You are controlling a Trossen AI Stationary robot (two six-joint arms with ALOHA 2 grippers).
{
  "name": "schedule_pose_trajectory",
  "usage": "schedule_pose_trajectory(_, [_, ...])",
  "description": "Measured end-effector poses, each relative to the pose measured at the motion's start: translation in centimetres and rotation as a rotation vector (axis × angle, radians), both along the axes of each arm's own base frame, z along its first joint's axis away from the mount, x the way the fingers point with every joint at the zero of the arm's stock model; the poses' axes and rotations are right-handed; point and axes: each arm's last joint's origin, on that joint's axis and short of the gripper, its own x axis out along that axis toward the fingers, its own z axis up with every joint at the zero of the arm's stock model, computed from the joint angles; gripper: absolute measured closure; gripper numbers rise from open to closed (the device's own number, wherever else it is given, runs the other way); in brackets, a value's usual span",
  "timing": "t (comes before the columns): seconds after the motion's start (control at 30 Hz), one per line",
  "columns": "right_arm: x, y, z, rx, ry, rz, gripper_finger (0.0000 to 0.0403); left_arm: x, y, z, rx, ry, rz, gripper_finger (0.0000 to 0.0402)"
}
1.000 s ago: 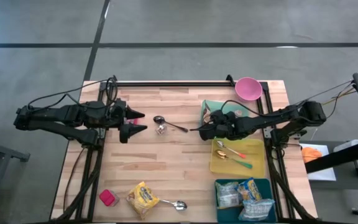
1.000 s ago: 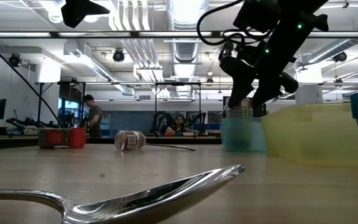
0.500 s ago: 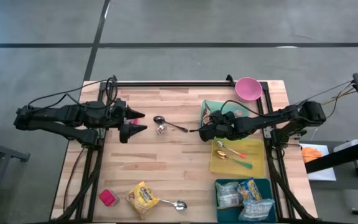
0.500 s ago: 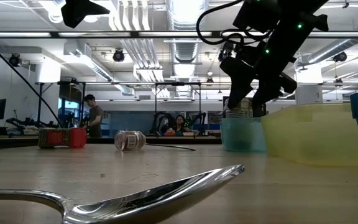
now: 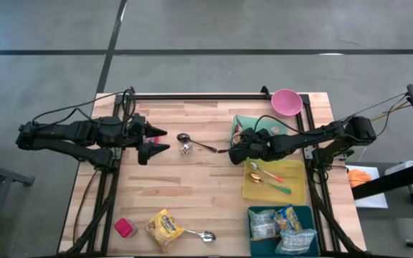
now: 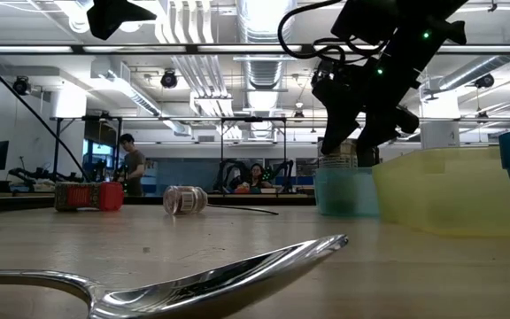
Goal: Pick & Place Food Item
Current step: Put the golden seasoning bottle into the green bin
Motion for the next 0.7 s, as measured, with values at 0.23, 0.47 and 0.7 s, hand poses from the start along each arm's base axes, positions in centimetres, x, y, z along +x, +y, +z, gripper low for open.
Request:
schedule_pose_trajectory(0.23, [0.04,0.03,0.0,0.019,-0.015,-0.01,0.0087,0.0,0.0,0.0,0.0,0.0,0.0,0.0053])
schedule_pose_trajectory(0.47, [0.29,0.05,0.14,0.029,-0.044,-0.002,0.0087,0.0,-0.01,0.0,0.0,0.0,-0.001,0.0053])
schedule_pose_trajectory(0.7, [0.38,0.06,0.18,0.031,-0.052,0.003,0.0087,0.0,0.0,0.0,0.001,0.0,-0.001,0.0053])
